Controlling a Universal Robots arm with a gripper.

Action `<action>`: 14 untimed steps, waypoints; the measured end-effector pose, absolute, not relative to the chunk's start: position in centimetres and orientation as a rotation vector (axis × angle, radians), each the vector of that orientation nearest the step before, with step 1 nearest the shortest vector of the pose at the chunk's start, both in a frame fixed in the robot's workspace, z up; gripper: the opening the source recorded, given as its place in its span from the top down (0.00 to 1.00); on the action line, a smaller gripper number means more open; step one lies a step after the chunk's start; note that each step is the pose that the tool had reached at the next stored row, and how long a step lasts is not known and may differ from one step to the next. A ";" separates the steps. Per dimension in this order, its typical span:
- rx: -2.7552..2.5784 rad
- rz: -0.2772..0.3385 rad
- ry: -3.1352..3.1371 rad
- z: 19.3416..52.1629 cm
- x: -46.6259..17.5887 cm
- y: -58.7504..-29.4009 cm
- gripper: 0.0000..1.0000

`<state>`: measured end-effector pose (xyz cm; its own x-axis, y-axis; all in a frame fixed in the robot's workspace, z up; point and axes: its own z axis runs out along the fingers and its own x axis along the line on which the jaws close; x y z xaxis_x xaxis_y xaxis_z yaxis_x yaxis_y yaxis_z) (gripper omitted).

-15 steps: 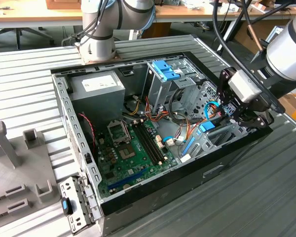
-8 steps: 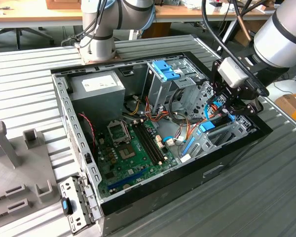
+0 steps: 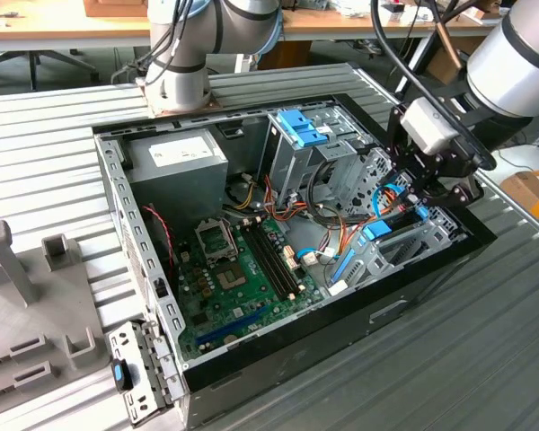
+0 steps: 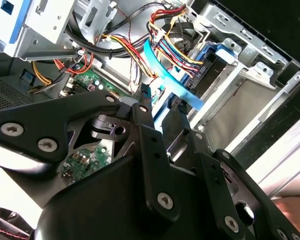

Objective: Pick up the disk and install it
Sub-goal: 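Insert the second disk wire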

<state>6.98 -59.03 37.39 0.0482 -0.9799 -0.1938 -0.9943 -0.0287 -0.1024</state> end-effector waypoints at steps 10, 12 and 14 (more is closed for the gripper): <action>-2.060 0.094 2.080 38.3 7.0 -59.3 0.64; -2.024 0.089 2.113 38.2 7.0 -59.3 0.64; -1.997 0.085 2.139 38.0 7.0 -59.3 0.64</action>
<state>6.99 -59.35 38.03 -0.0571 -0.9792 -0.1946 -0.9916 0.0784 -0.1032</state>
